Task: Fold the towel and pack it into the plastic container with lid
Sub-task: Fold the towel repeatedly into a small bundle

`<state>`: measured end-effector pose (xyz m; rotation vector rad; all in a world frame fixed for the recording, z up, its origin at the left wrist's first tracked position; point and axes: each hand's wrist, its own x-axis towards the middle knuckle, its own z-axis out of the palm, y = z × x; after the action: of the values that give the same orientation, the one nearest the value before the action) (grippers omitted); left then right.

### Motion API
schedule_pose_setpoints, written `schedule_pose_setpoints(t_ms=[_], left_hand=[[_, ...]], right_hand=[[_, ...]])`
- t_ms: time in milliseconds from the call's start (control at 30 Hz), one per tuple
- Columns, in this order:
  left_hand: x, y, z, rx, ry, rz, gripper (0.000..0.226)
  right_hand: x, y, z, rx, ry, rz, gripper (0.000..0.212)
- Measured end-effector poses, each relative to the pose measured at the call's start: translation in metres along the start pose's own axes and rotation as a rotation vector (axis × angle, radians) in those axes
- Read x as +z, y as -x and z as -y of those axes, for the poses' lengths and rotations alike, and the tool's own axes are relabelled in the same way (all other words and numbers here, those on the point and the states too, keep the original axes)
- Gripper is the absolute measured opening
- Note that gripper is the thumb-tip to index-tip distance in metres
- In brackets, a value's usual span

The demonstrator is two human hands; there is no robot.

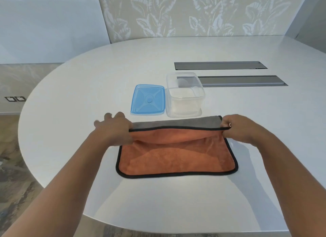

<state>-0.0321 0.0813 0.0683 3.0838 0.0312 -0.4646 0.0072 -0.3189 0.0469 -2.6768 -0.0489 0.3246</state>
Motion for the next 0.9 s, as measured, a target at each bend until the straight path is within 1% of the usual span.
schedule_pose_setpoints(t_ms=[67,100,133,200,267,333,400,533,600,700,733,800,900], left_hand=[[0.010,0.000,-0.008,0.046,-0.248,0.023,0.019],[0.016,-0.001,-0.013,0.091,-0.295,0.027,0.022],[0.023,-0.002,-0.018,0.140,-0.285,0.028,0.025],[0.039,-0.003,-0.028,0.220,-0.197,0.000,0.029],[0.051,-0.003,-0.037,0.268,-0.121,-0.089,0.029],[0.057,-0.003,-0.043,0.275,-0.032,-0.140,0.024],[0.059,-0.002,-0.044,0.285,0.016,-0.140,0.027],[0.050,-0.002,-0.037,0.316,0.173,-0.139,0.023],[0.045,-0.001,-0.034,0.331,0.188,-0.079,0.021],[0.050,0.003,-0.038,0.341,0.072,0.103,0.013],[0.053,0.003,-0.040,0.341,0.051,0.141,0.012],[0.052,0.002,-0.040,0.340,0.067,0.164,0.011],[0.038,0.000,-0.036,0.345,0.077,0.151,0.015]], right_hand=[[0.008,0.006,0.003,0.018,0.222,0.081,0.017],[0.013,0.008,0.004,0.008,0.276,0.101,0.017],[0.019,0.010,0.005,-0.009,0.289,0.118,0.020],[0.031,0.013,0.011,-0.060,0.286,0.131,0.034],[0.043,0.015,0.015,-0.123,0.278,0.114,0.042],[0.051,0.016,0.018,-0.172,0.217,0.088,0.033],[0.052,0.017,0.017,-0.207,0.164,0.082,0.021],[0.043,0.021,0.014,-0.234,0.100,0.052,0.021],[0.041,0.023,0.014,-0.228,0.128,0.102,0.022],[0.047,0.026,0.017,-0.185,0.235,0.242,0.022],[0.049,0.027,0.018,-0.178,0.256,0.270,0.023],[0.048,0.028,0.020,-0.180,0.267,0.260,0.024],[0.038,0.033,0.022,-0.189,0.228,0.188,0.027]])
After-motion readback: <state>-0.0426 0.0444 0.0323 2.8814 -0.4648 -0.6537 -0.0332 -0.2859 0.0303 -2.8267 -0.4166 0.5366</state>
